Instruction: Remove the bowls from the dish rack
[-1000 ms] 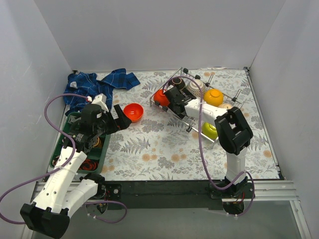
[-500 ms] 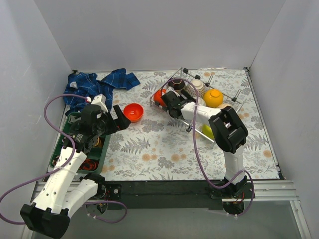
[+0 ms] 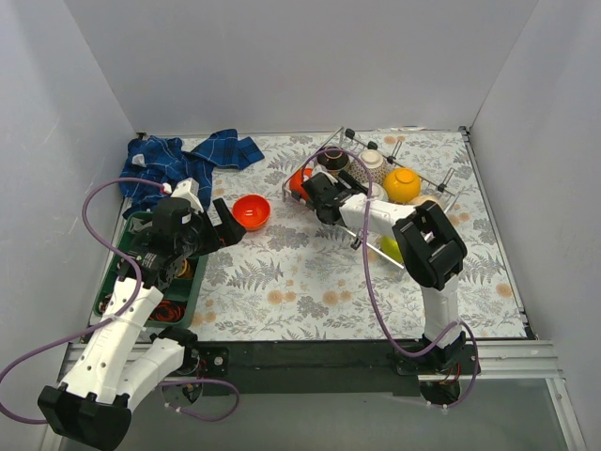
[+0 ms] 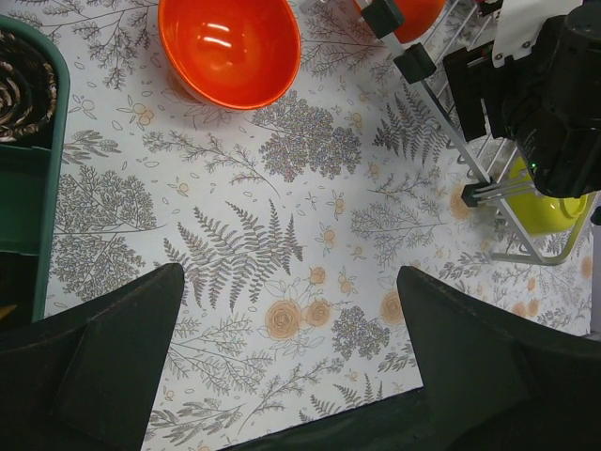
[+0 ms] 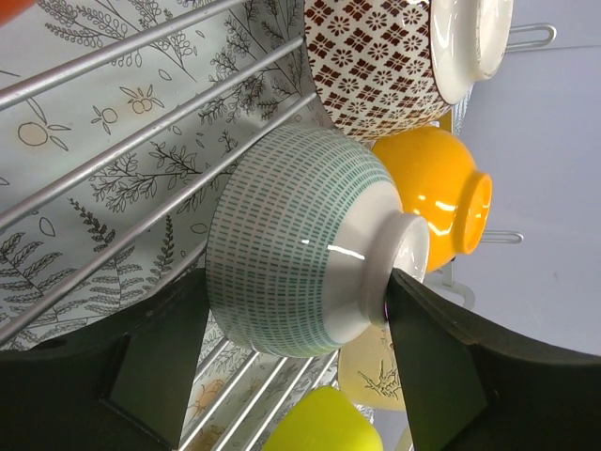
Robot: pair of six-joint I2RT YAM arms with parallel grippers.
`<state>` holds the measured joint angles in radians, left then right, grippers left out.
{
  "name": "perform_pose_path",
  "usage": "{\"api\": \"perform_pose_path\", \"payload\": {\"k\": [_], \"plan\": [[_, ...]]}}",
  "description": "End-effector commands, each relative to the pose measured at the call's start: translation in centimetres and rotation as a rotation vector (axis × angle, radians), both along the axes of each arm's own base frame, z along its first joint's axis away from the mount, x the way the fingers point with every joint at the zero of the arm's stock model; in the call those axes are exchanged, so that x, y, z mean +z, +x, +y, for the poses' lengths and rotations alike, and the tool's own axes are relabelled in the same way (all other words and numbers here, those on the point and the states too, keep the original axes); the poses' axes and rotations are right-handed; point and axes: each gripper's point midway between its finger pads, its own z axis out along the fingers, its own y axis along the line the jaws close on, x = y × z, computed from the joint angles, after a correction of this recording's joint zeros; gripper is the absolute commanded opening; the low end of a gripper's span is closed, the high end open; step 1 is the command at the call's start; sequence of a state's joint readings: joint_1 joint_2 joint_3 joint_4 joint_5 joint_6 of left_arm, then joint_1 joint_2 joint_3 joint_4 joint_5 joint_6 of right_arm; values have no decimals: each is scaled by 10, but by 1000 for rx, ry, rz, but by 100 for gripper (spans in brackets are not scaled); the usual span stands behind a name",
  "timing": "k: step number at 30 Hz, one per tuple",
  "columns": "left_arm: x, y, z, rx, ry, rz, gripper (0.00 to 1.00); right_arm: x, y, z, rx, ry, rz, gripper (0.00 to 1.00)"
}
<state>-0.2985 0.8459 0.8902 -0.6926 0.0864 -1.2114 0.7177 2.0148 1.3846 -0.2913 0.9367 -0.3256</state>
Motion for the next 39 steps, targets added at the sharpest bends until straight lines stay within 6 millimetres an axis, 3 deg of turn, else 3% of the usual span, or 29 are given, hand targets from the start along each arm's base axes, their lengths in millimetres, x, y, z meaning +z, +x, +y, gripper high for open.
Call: {"api": "perform_pose_path", "payload": {"k": [1, 8, 13, 23, 29, 33, 36, 37, 39], "plan": [[9, 1, -3, -19, -6, -30, 98, 27, -9, 6, 27, 89, 4, 45], [10, 3, -9, -41, -26, -32, 98, 59, -14, 15, 55, 209, -15, 35], [13, 3, -14, -65, -42, -40, 98, 81, -19, 31, 86, 353, -21, 19], [16, 12, -35, -153, -99, -62, 98, 126, -32, 61, 156, 673, -6, 17], [20, 22, -52, -207, -150, -89, 98, 169, -48, 82, 228, 1054, 37, 17], [22, 33, -64, -232, -200, -133, 98, 204, -77, 103, 364, 1342, 107, 15], [23, 39, -77, -259, -245, -148, 98, 217, -96, 112, 428, 1489, 164, 15], [22, 40, -80, -265, -255, -149, 98, 211, -102, 113, 424, 1514, 194, 15], [25, 44, -91, -286, -280, -169, 98, 228, -118, 121, 478, 1627, 234, 15]]}}
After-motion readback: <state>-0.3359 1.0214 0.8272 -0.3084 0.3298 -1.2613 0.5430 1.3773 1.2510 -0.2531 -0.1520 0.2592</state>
